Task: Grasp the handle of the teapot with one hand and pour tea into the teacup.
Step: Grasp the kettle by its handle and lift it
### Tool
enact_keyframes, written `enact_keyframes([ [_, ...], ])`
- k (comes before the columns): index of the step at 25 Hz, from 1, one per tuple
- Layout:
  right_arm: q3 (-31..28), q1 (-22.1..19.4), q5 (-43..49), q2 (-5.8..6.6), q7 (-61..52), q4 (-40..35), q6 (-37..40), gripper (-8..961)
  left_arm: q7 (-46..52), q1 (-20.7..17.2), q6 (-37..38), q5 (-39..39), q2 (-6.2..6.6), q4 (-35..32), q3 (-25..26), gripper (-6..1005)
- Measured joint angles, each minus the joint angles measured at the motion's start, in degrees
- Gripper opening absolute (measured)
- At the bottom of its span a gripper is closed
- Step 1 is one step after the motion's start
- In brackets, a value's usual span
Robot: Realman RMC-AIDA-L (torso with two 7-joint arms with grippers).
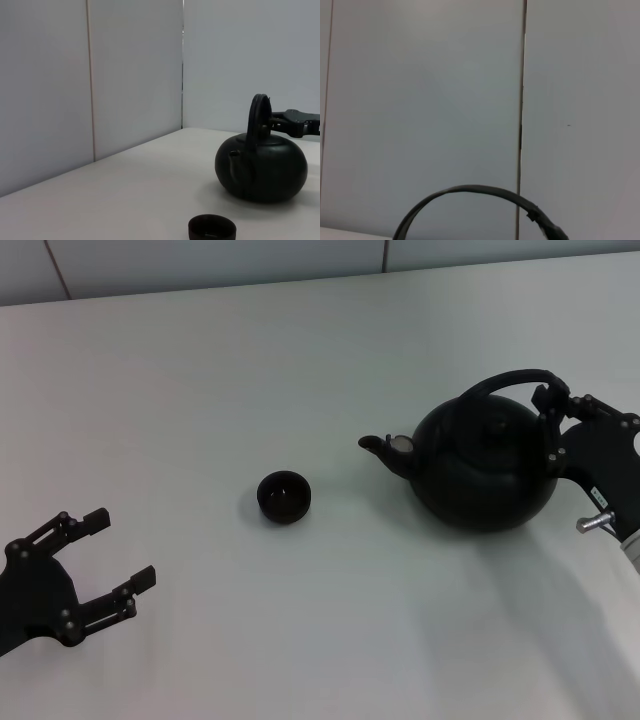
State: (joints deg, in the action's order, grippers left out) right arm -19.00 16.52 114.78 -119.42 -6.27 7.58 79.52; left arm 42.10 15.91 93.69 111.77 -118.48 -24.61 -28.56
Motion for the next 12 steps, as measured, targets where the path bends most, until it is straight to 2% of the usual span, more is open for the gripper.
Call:
enact_keyframes([
  [6,-1.5,0.7,0.0,0.01,0.0,0.6,0.6,102,0.0,0.0,0.0,0.0,0.01,0.1,0.0,851],
  [12,-2.1,5.4,0.0,0.27,-3.3,-1.2,0.3,94,-0.2,0.3,0.0,-0.7,0.06,0.8,0.0,851],
])
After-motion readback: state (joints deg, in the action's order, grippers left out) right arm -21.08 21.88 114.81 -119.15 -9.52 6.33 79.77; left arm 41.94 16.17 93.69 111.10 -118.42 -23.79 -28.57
